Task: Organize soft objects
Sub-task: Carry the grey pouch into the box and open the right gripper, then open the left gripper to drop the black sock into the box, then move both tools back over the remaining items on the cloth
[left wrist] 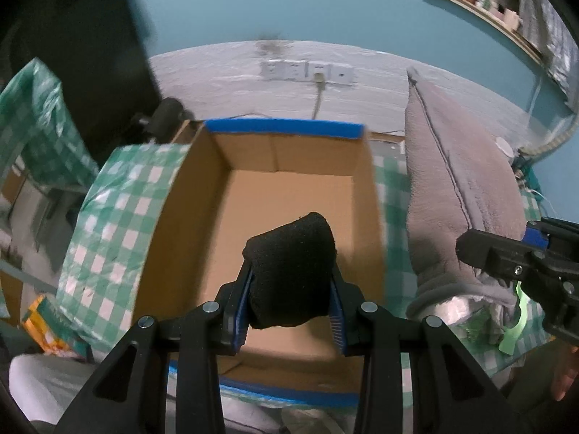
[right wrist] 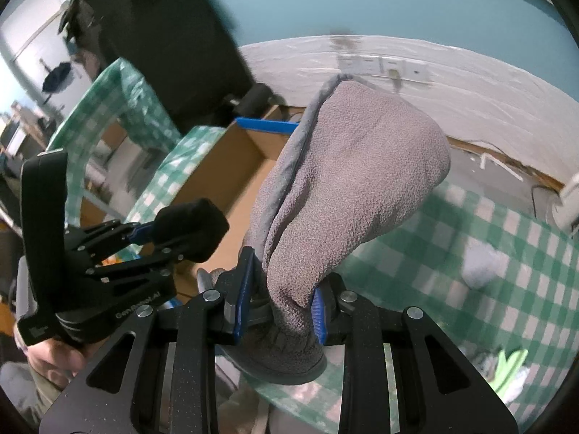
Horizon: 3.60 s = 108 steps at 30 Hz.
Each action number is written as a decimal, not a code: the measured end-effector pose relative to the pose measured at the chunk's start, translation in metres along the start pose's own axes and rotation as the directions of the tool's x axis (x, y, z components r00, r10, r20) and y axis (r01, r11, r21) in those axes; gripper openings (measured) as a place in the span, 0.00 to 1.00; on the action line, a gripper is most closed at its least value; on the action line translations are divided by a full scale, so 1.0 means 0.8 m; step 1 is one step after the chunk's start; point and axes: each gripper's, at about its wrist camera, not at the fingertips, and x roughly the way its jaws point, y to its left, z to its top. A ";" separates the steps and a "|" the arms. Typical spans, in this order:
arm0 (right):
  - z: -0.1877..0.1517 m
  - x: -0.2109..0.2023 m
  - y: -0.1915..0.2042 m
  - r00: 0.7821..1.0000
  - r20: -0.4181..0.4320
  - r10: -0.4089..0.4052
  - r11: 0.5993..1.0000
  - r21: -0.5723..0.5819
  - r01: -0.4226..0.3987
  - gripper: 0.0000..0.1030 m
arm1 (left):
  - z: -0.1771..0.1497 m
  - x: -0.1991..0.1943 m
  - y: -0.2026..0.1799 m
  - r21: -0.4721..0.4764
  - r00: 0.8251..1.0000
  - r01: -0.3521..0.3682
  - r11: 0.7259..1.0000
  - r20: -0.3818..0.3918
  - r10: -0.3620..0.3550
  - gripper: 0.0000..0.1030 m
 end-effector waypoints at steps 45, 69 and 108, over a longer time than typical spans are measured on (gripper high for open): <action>0.003 0.041 0.030 0.993 -0.066 -0.096 0.995 -0.017 0.095 0.69 | -0.016 0.014 0.063 -0.099 0.998 -0.054 0.994 -0.045 0.050 0.70; -0.055 -0.056 -0.094 0.981 -0.026 -0.194 0.969 0.149 0.196 0.70 | -0.012 0.008 -0.078 0.115 0.999 0.034 0.993 -0.031 -0.031 0.71; -0.234 -0.071 -0.289 0.945 -0.227 -0.236 0.829 0.461 0.317 0.65 | -0.070 0.090 -0.305 0.321 0.951 0.240 0.916 -0.266 -0.156 0.74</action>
